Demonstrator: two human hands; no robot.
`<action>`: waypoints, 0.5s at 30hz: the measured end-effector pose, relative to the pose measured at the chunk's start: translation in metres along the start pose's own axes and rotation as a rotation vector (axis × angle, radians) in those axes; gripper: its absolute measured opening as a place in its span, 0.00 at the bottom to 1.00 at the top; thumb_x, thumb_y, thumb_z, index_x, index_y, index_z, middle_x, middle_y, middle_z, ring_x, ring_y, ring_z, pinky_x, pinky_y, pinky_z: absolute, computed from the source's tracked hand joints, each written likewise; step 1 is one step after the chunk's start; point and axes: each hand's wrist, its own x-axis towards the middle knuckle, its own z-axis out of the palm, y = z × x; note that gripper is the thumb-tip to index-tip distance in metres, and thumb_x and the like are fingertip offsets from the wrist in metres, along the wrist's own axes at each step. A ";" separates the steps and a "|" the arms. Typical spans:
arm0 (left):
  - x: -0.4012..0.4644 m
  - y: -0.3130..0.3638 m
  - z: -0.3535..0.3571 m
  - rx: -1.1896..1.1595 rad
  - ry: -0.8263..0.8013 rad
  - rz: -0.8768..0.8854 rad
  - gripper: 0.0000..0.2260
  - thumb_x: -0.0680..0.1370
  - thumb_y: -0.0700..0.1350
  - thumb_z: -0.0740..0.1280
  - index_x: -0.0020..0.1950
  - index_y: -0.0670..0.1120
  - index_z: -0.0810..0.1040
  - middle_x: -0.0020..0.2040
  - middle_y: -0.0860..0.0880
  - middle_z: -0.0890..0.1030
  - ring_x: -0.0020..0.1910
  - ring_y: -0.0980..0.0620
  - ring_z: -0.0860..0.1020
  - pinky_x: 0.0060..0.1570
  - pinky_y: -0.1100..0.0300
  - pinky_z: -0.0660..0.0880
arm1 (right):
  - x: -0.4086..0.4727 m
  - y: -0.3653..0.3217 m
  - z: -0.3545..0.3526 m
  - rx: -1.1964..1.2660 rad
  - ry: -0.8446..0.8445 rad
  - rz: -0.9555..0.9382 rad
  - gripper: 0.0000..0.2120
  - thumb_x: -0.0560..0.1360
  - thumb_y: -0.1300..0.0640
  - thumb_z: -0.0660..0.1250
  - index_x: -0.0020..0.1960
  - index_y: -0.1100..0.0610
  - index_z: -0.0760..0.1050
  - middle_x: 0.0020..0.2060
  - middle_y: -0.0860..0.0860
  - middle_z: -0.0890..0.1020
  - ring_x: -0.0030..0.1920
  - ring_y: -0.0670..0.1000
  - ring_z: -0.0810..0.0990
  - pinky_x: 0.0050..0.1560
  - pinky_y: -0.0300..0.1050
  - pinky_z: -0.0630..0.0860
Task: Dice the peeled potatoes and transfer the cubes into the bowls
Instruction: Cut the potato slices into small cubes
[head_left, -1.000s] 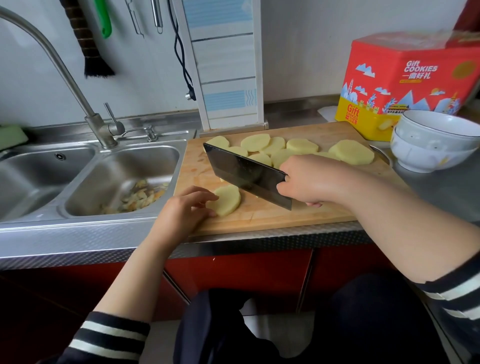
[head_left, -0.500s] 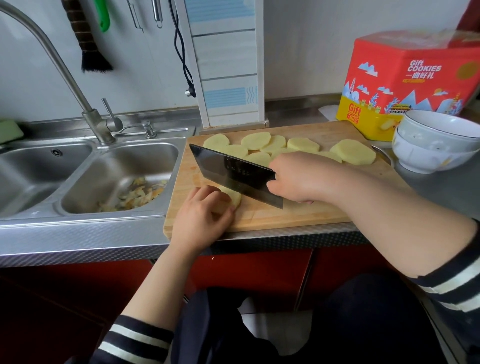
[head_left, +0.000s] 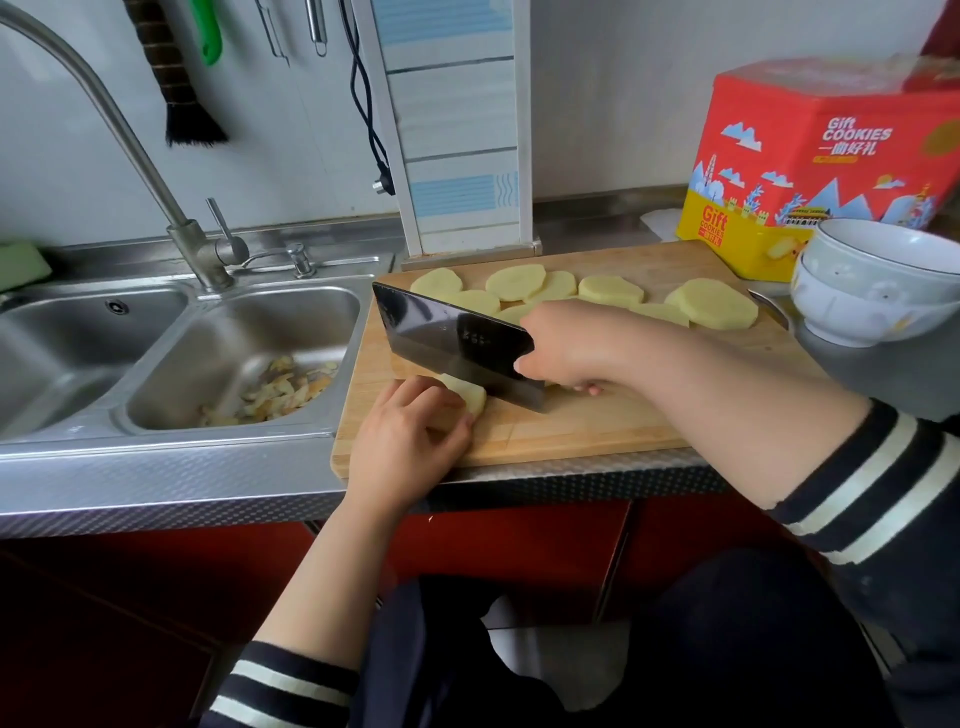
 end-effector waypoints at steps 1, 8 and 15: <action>0.000 0.000 0.000 0.002 0.007 -0.003 0.13 0.74 0.56 0.64 0.45 0.48 0.82 0.49 0.53 0.79 0.47 0.50 0.75 0.41 0.56 0.75 | 0.000 0.000 0.001 0.003 0.019 -0.004 0.08 0.78 0.56 0.60 0.48 0.59 0.75 0.26 0.54 0.78 0.23 0.53 0.75 0.28 0.39 0.69; -0.002 -0.001 0.000 -0.042 0.024 0.016 0.14 0.75 0.57 0.65 0.44 0.47 0.81 0.47 0.54 0.79 0.46 0.52 0.74 0.39 0.58 0.75 | -0.022 0.001 -0.005 -0.048 0.106 -0.053 0.06 0.79 0.53 0.61 0.49 0.54 0.74 0.34 0.52 0.77 0.30 0.51 0.76 0.29 0.40 0.69; -0.001 -0.002 0.001 -0.041 0.044 0.013 0.15 0.75 0.58 0.65 0.44 0.47 0.81 0.45 0.54 0.78 0.44 0.51 0.73 0.38 0.55 0.75 | -0.026 -0.006 -0.004 -0.124 0.057 -0.079 0.08 0.80 0.56 0.59 0.46 0.57 0.74 0.32 0.51 0.74 0.27 0.50 0.71 0.27 0.40 0.63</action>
